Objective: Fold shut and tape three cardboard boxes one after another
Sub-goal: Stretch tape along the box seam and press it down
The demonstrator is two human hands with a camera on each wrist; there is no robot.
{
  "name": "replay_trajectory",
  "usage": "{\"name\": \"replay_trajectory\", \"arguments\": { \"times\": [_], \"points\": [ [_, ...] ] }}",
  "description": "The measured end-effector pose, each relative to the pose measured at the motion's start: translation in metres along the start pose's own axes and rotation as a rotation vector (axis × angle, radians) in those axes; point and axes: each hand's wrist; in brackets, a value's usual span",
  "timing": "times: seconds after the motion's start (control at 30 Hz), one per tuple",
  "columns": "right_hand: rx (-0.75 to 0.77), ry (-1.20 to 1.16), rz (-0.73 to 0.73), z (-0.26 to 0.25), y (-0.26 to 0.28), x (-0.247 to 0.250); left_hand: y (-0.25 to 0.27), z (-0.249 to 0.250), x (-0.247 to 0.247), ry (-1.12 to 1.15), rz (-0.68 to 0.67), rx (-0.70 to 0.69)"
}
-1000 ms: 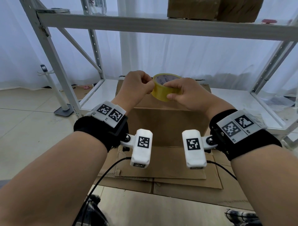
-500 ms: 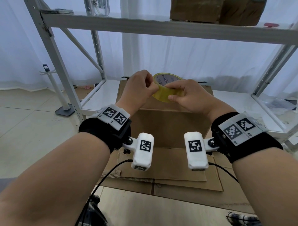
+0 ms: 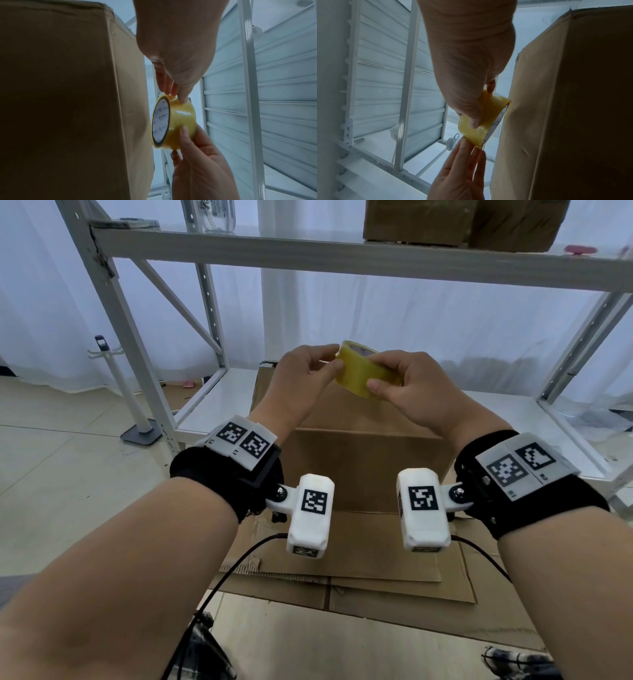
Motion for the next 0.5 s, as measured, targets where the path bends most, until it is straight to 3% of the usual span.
{"name": "replay_trajectory", "arguments": {
  "times": [0.23, 0.5],
  "points": [
    [0.001, 0.059, -0.012, -0.0023, 0.0004, 0.0000, 0.0036, 0.0056, -0.0052, 0.033, 0.098, -0.019],
    [-0.024, -0.014, -0.005, -0.0023, 0.0032, -0.0002, 0.0073, 0.0052, -0.0052, 0.107, 0.077, 0.028]
  ]
}}
Point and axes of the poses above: each hand's wrist, its own y-axis away from the middle knuckle, its own x-axis out of the back of the hand, z = x × y, and after that the axes turned 11 degrees about -y, right-handed
